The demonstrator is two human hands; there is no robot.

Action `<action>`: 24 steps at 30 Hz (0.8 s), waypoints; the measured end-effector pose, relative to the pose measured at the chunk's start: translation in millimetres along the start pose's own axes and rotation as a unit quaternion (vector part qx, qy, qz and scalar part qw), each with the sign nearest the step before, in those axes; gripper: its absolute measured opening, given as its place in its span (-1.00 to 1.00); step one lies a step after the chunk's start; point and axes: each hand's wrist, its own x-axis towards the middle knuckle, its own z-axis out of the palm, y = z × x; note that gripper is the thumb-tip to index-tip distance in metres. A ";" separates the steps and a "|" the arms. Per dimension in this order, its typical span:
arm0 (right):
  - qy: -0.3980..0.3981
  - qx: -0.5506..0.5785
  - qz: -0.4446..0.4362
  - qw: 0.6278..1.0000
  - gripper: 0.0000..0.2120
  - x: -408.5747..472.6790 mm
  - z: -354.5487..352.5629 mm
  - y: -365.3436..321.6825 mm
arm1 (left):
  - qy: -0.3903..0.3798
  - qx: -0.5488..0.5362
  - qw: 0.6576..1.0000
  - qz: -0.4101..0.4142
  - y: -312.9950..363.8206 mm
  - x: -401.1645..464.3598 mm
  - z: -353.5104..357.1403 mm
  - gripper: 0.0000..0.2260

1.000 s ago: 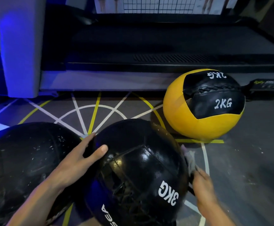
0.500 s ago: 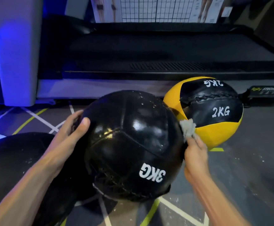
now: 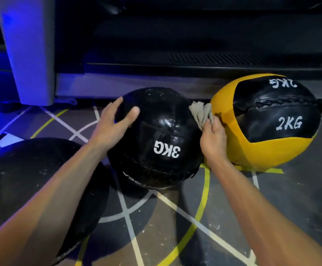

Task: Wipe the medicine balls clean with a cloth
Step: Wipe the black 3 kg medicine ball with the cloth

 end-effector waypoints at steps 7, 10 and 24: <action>-0.001 0.026 0.002 1.000 -0.61 7.1 -4.4 4.0 | -0.004 0.035 0.999 -0.022 -2.9 8.7 0.3 0.02; 0.042 0.071 0.020 0.996 -0.72 16.5 -13.2 6.4 | 0.011 0.024 1.000 -0.012 -16.4 -2.4 -4.7 -0.01; -0.012 -0.094 -0.174 0.980 -0.71 -19.5 30.8 -65.0 | 0.043 0.023 0.997 0.060 -21.3 -62.4 0.4 -0.26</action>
